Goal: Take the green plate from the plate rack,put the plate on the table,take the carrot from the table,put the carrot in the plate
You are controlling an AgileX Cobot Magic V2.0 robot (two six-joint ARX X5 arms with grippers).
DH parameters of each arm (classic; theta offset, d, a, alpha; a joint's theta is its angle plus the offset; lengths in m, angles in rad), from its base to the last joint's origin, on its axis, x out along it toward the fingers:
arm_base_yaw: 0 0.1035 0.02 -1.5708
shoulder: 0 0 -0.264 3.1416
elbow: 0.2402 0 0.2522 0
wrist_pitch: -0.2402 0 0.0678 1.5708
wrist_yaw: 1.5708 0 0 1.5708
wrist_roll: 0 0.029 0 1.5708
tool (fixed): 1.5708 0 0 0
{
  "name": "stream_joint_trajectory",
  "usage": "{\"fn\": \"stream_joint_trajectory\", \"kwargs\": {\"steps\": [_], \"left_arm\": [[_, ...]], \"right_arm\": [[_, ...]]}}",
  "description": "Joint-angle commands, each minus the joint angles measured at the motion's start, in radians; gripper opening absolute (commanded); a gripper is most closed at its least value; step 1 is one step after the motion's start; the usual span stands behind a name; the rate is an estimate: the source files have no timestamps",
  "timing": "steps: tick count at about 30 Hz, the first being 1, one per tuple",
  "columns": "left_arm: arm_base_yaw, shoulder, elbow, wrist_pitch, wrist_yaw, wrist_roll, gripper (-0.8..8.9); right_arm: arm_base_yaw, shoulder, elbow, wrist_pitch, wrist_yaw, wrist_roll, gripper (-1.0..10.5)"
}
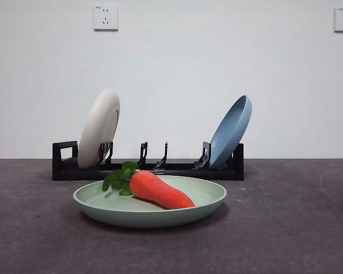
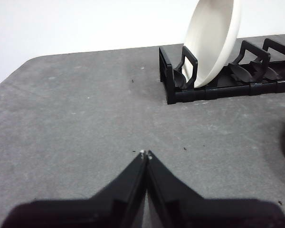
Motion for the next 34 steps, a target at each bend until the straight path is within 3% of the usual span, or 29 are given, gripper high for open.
{"fn": "stream_joint_trajectory", "kwargs": {"steps": [1, 8, 13, 20, 34], "left_arm": [[0.003, -0.003, -0.013, 0.005, 0.001, -0.007, -0.04], [0.003, -0.003, -0.013, 0.005, 0.001, -0.007, -0.04], [0.003, -0.003, -0.013, 0.005, 0.001, -0.007, -0.04], [0.003, -0.003, -0.013, 0.005, 0.001, -0.007, -0.04], [0.003, -0.003, -0.013, 0.005, 0.001, -0.007, -0.04]], "right_arm": [[-0.110, -0.072, -0.045, 0.129, -0.002, -0.032, 0.0], [-0.368, -0.309, -0.311, 0.444, 0.003, -0.064, 0.0], [-0.452, -0.461, -0.562, 0.671, 0.002, -0.052, 0.0], [-0.472, -0.597, -0.803, 0.823, 0.037, 0.004, 0.0], [-0.470, -0.686, -0.936, 0.785, 0.030, 0.044, 0.0]]}}
